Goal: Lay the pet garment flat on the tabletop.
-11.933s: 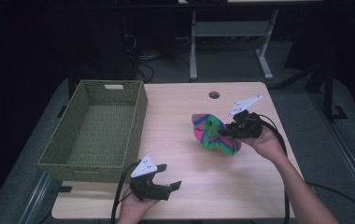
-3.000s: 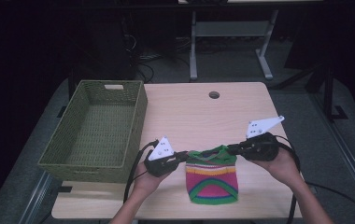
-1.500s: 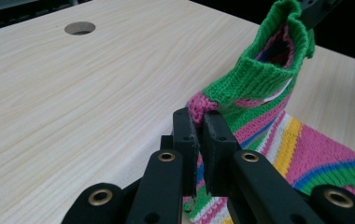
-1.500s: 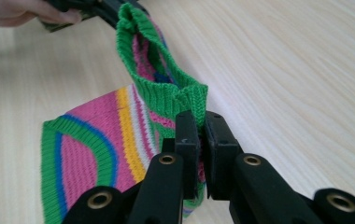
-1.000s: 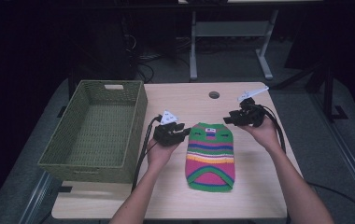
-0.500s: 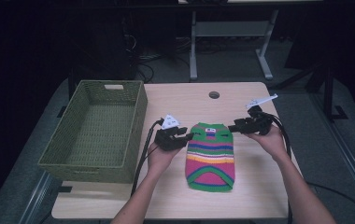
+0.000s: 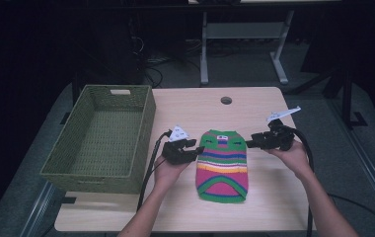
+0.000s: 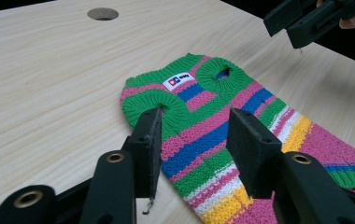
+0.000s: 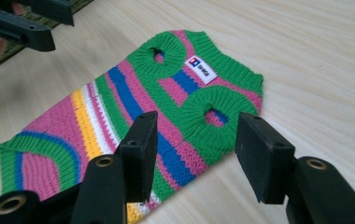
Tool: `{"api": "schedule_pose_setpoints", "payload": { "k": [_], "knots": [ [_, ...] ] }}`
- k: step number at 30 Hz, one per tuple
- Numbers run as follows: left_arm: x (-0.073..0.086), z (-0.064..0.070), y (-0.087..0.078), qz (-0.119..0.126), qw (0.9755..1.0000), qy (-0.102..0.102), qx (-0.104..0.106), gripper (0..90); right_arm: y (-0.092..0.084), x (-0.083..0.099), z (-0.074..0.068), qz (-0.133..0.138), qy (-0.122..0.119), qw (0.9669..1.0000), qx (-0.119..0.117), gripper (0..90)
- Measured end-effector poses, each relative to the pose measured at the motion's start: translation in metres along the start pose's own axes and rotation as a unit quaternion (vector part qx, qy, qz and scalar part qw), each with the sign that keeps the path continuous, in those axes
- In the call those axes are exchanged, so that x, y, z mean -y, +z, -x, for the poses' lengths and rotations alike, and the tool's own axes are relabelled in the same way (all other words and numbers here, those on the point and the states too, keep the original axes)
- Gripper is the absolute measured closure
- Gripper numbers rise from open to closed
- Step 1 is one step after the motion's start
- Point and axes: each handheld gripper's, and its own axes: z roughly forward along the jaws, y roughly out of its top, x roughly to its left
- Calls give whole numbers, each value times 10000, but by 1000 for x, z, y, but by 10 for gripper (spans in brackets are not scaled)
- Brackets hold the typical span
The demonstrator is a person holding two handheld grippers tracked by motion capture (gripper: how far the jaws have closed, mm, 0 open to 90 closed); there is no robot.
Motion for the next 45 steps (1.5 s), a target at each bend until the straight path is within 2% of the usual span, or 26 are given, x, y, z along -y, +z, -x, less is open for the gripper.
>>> {"api": "schedule_pose_setpoints", "payload": {
  "k": [3, 10, 14, 19, 23, 33, 39, 45],
  "knots": [
    [1, 0, -2, 61, 9999, -56, 69, 540, -2, 3, 0, 13, -4, 10000, -22, 478],
    [6, 2, -6, 77, 9998, -15, 194, 526, -14, 19, 6, 232, 76, 9993, -297, 466],
    [8, 3, -10, 101, 9995, -74, 295, 504, -19, 27, 7, 318, 97, 9986, -406, 450],
    [10, 8, -14, 27, 9989, 16, 471, 456, -23, 32, 8, 324, 95, 9982, -496, 430],
    [11, 11, -18, 74, 9986, -19, 525, 393, -25, 37, 7, 372, 80, 9978, -538, 412],
    [16, 14, -27, 18, 9978, 1, 656, 336, -26, 41, 1, 357, -9, 9979, -534, 393],
    [20, 14, -32, -6, 9981, -29, 608, 283, -27, 47, -5, 324, -102, 9981, -507, 358],
    [24, 15, -35, -11, 9980, -69, 620, 275, -30, 53, -9, 330, -131, 9981, -501, 337]
  ]
}}
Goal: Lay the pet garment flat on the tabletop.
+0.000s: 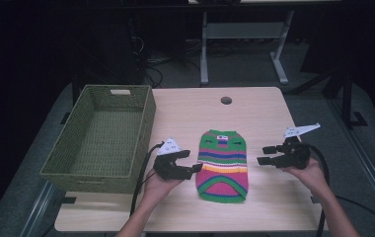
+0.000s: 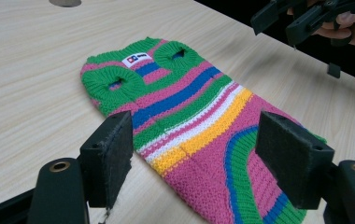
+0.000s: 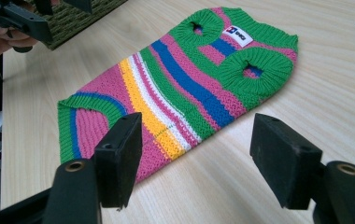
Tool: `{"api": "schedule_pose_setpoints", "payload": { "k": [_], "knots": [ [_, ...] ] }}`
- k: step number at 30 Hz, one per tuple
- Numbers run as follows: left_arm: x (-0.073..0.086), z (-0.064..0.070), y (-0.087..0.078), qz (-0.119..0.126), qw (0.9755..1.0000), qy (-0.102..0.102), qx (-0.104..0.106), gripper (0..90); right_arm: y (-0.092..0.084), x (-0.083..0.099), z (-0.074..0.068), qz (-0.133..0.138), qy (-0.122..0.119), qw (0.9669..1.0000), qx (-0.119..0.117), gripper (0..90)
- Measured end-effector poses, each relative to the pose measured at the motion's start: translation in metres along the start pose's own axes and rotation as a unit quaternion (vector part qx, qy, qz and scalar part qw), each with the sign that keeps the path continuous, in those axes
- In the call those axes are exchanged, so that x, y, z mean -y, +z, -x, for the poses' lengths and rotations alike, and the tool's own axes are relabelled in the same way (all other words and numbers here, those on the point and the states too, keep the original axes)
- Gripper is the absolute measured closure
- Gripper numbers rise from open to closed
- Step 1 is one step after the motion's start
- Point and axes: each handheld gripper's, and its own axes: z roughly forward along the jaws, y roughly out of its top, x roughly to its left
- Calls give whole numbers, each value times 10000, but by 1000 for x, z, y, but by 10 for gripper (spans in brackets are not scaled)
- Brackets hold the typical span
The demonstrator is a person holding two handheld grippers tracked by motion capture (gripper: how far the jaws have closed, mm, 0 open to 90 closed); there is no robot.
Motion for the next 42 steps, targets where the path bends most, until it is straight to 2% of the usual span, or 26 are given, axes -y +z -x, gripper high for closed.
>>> {"api": "schedule_pose_setpoints", "payload": {
  "k": [7, 16, 21, 35, 42],
  "knots": [
    [8, 0, -2, -90, 10000, -6, 28, 272, 1, 11, -3, -163, 51, 9998, -57, 304],
    [17, 4, -6, -145, 9999, -52, 63, 253, -4, 24, -7, -160, 69, 9998, -25, 304],
    [22, 8, -8, -197, 9998, -16, 81, 244, -8, 30, -11, -126, 53, 9999, 54, 304],
    [34, 13, -15, -277, 9996, 8, 68, 238, -20, 52, -18, -7, 40, 9999, 92, 304],
    [39, 16, -21, -291, 9996, 37, 49, 233, -27, 63, -22, 75, 148, 9998, 129, 304]
  ]
}}
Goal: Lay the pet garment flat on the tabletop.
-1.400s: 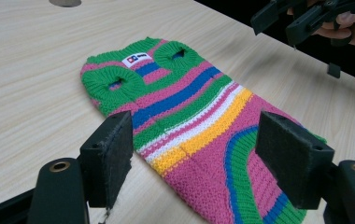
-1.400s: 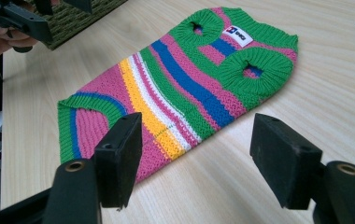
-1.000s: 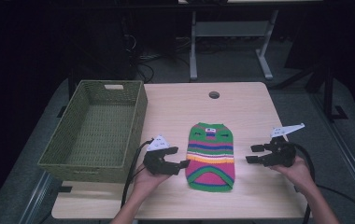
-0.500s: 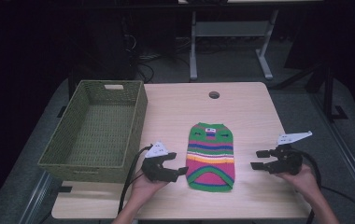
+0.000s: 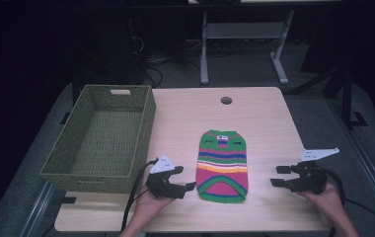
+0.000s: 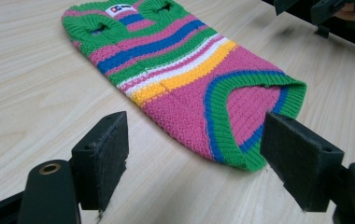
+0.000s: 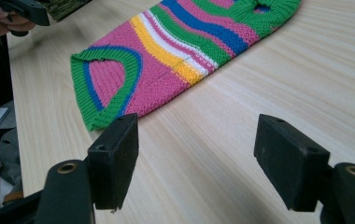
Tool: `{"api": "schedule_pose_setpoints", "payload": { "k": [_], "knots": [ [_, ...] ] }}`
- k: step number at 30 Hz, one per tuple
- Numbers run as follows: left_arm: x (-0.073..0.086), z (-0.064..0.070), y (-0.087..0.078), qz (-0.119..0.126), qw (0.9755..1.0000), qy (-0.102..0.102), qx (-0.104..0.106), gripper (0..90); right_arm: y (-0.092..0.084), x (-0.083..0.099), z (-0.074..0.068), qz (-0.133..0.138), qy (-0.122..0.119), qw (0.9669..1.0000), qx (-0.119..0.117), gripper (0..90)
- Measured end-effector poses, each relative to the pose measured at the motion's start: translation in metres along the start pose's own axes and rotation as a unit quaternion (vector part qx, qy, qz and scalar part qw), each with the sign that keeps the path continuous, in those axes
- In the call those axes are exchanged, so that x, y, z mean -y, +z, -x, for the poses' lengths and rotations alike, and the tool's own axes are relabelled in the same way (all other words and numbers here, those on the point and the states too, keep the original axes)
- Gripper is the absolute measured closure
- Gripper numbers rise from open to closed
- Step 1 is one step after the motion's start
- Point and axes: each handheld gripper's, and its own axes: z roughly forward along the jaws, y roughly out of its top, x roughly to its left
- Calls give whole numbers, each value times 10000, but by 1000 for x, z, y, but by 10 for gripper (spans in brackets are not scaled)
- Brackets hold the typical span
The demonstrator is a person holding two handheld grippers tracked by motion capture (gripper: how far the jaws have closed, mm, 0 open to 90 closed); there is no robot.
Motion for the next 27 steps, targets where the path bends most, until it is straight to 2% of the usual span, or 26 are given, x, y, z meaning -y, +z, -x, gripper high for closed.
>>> {"api": "schedule_pose_setpoints", "payload": {
  "k": [12, 15, 21, 24, 27],
  "knots": [
    [9, 4, -9, -105, 9998, 108, -111, 229, -7, 29, -6, 93, 169, 9998, 66, 288],
    [12, 7, -11, -87, 9999, 54, -79, 225, -10, 32, -10, 153, 168, 9997, 123, 281],
    [19, 16, -17, -140, 9998, 112, -86, 205, -15, 39, -21, 258, 111, 9994, 212, 265],
    [24, 18, -18, -144, 9999, 37, -41, 204, -16, 45, -27, 253, 127, 9992, 284, 255],
    [20, 18, -19, -96, 9998, 130, -67, 197, -21, 52, -34, 297, 115, 9988, 383, 252]
  ]
}}
